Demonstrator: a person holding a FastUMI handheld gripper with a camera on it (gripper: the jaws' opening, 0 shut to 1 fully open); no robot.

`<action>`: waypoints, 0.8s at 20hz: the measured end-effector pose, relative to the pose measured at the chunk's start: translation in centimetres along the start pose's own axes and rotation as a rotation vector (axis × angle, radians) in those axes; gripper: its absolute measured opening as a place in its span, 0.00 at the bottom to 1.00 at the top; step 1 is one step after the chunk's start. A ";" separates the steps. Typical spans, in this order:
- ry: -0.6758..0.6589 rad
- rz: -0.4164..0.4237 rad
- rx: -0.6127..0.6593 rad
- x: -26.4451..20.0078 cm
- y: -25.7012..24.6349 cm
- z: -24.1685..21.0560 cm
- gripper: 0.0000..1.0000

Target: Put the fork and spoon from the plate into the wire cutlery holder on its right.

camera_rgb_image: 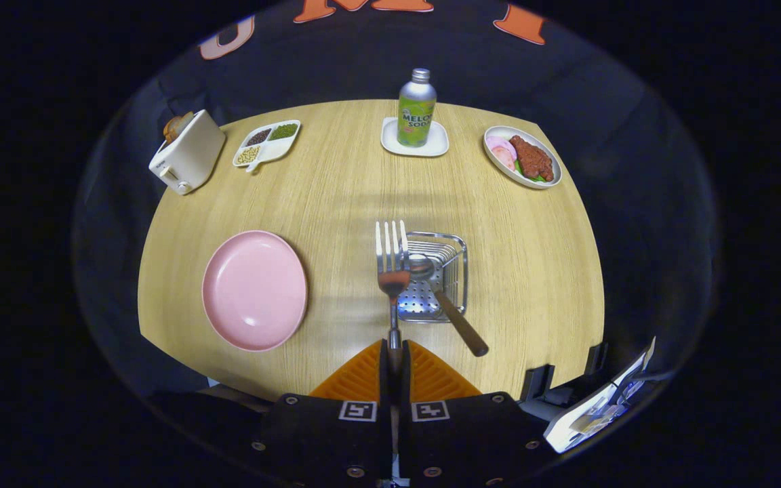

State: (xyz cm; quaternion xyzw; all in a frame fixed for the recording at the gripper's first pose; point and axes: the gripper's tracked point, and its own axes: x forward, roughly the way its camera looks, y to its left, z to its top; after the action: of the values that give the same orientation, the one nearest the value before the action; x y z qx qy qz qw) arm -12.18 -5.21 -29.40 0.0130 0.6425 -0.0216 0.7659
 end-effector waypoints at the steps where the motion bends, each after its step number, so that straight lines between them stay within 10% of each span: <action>1: 0.029 -0.012 -0.010 0.2 -0.9 -0.3 0.05; 16: 0.293 0.051 -0.035 3.1 -1.7 -0.8 0.07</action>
State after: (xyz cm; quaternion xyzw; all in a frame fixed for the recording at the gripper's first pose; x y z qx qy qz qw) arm -12.50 -6.92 -32.53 0.0189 0.7472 0.0113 0.6643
